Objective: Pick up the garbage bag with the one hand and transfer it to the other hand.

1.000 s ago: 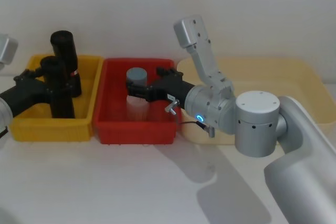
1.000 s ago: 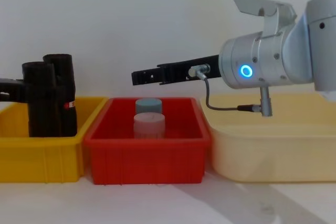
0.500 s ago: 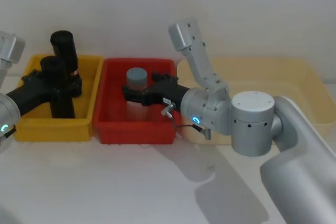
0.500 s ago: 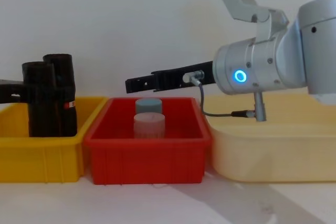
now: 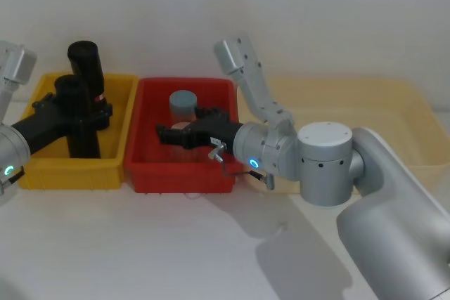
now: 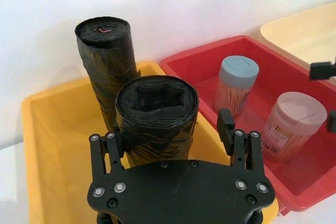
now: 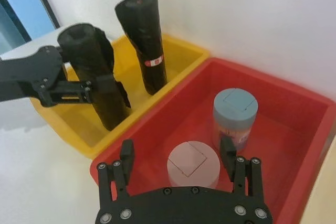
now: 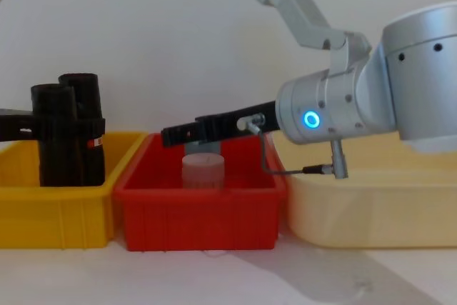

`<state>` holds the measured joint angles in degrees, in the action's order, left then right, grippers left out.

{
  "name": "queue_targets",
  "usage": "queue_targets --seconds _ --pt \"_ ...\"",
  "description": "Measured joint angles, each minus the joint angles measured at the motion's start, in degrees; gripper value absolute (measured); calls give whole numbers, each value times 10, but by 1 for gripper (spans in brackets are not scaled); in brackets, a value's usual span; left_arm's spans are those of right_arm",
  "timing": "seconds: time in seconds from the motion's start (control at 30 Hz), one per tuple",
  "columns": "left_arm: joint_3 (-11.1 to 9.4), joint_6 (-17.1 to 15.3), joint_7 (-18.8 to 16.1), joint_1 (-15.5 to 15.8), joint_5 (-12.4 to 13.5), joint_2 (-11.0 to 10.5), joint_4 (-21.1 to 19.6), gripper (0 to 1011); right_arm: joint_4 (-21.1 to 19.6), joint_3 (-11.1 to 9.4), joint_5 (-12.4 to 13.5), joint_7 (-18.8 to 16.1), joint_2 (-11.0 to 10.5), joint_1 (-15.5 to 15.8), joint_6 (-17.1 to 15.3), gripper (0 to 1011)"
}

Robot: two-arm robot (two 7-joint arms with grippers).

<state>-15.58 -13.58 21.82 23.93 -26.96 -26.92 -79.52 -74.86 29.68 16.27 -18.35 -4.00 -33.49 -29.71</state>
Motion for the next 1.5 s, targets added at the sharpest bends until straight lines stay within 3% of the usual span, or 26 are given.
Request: queue_targets --seconds 0.5,1.13,1.33,1.5 --pt "-1 0 1 1 0 1 2 1001 55 10 -12 -9 1 -23 5 1000" --pt "-1 0 1 2 0 2 3 1001 83 10 -22 -17 5 -32 3 1000" --pt "-1 0 1 2 0 2 3 893 87 10 -23 -18 6 -33 3 913" --pt "-1 0 1 2 0 2 3 738 88 9 -23 -18 6 -34 4 762"
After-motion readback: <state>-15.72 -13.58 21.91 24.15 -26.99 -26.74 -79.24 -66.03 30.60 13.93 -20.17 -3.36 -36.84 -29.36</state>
